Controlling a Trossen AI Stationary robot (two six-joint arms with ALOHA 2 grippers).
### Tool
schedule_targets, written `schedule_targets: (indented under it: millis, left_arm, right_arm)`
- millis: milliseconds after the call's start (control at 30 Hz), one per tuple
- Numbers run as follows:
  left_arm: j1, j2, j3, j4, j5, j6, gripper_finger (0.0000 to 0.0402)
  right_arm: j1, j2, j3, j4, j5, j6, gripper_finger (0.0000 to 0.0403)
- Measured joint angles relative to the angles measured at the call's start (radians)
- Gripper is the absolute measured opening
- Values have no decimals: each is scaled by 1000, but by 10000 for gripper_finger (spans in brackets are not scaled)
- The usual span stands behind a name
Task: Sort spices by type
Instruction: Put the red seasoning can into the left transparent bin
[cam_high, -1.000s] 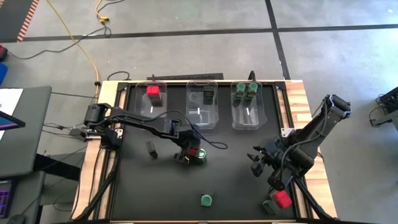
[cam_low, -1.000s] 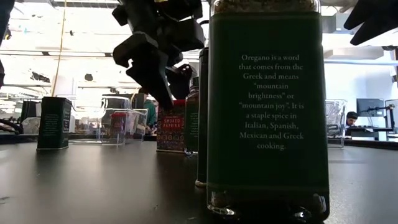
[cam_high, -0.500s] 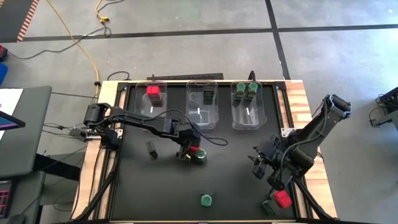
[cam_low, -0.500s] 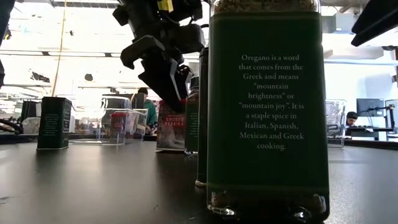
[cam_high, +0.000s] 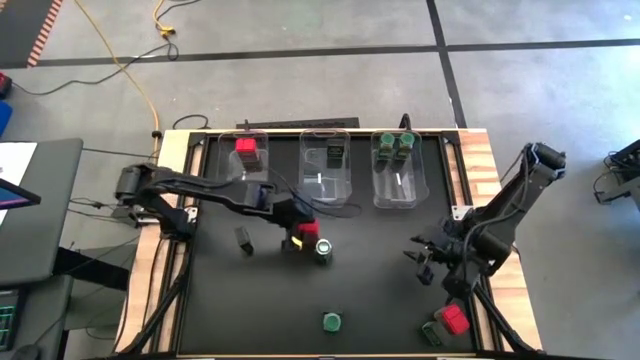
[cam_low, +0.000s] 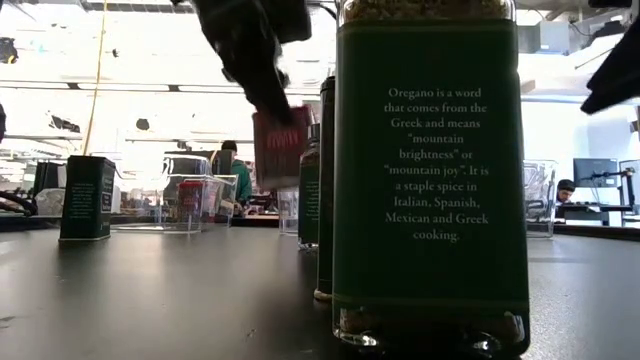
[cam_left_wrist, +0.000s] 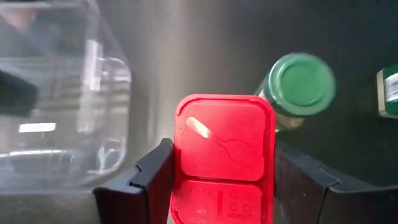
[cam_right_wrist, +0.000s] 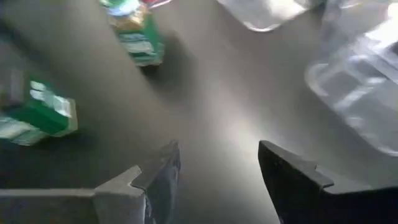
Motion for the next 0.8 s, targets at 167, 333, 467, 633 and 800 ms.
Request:
schedule_targets:
  millis: [167, 333, 467, 633, 800]
  left_arm:
    - [25, -164, 0, -86, -3, 4, 209]
    - [126, -329, 1, -219, -50, 43, 209]
    - [267, -428, 2, -347, -66, 180, 209]
    - [483, -464, 2, -448, -23, 388, 209]
    - [665, -441, -20, -490, 58, 566, 209]
  right_arm:
    - [-16, -77, -156, 263, 0, -92, 244]
    - [-87, -80, -243, 455, -10, -149, 244]
    - [-165, -65, -253, 500, -36, -153, 244]
    - [-270, -63, -254, 557, -42, -183, 244]
    - [-370, -63, -254, 694, -75, -326, 244]
